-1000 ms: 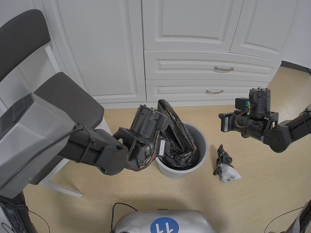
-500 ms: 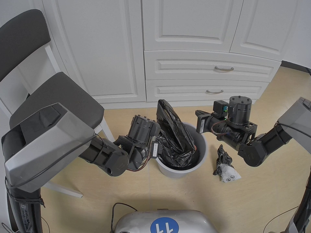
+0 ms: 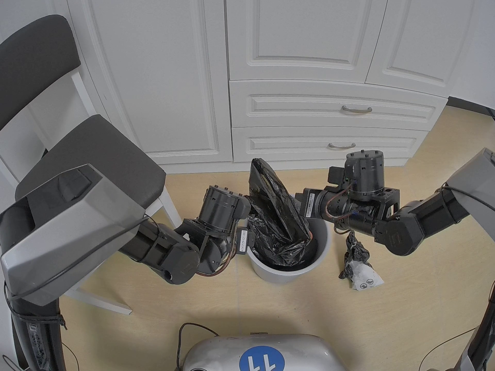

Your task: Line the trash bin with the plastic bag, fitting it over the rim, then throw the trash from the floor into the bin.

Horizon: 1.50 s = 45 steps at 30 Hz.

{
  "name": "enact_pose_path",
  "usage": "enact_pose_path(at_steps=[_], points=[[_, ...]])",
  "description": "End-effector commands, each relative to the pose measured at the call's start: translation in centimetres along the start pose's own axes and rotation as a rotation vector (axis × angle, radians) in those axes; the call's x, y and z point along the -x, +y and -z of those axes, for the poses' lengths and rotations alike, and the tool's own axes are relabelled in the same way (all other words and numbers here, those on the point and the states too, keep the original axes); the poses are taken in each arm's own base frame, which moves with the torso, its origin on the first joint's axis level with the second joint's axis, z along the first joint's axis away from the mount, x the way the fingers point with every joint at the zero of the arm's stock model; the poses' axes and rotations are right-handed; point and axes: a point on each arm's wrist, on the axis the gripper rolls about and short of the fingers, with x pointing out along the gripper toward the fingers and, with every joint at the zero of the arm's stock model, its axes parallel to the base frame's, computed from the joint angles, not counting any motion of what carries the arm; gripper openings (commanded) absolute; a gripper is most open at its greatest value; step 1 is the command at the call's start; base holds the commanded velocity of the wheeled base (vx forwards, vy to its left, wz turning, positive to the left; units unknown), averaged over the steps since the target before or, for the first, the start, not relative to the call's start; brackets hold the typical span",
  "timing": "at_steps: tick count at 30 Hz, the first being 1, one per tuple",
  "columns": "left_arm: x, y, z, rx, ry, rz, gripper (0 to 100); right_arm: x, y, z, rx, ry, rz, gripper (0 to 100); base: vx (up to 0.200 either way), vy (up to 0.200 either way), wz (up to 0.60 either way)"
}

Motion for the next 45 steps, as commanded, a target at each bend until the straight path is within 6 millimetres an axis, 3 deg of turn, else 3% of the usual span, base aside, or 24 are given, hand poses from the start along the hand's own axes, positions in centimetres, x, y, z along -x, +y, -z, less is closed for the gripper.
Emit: enact_pose_path(at_steps=[1, 6, 11, 12, 21, 28, 45], points=[[0.4, 0.2, -0.5, 0.007, -0.013, 0.000, 100, 0.5, 1.0, -2.6, -0.057, -0.025, -0.034, 0, 0.000, 0.000, 0.00], [0.4, 0.2, -0.4, 0.003, -0.010, 0.001, 100, -0.8, 0.6, -1.9, -0.069, -0.001, -0.025, 0, 0.000, 0.000, 0.00], [0.4, 0.2, -0.3, 0.005, -0.009, 0.000, 100, -0.7, 0.4, -2.2, -0.067, -0.015, -0.026, 0, 0.000, 0.000, 0.00], [0.4, 0.2, -0.4, 0.007, -0.010, -0.001, 100, -0.7, 0.3, -2.1, -0.065, -0.011, -0.024, 100, 0.000, 0.000, 0.00], [0.4, 0.2, -0.3, 0.006, -0.009, -0.001, 100, -2.7, -0.3, -0.4, -0.049, 0.020, 0.011, 100, 0.000, 0.000, 0.00], [0.3, 0.2, -0.2, 0.006, -0.005, -0.004, 100, -4.2, -1.6, -0.2, -0.062, 0.019, 0.037, 100, 0.000, 0.000, 0.00], [0.3, 0.3, 0.3, 0.009, -0.029, 0.006, 100, -6.4, -2.8, 1.5, -0.069, 0.056, 0.062, 100, 0.000, 0.000, 0.00]])
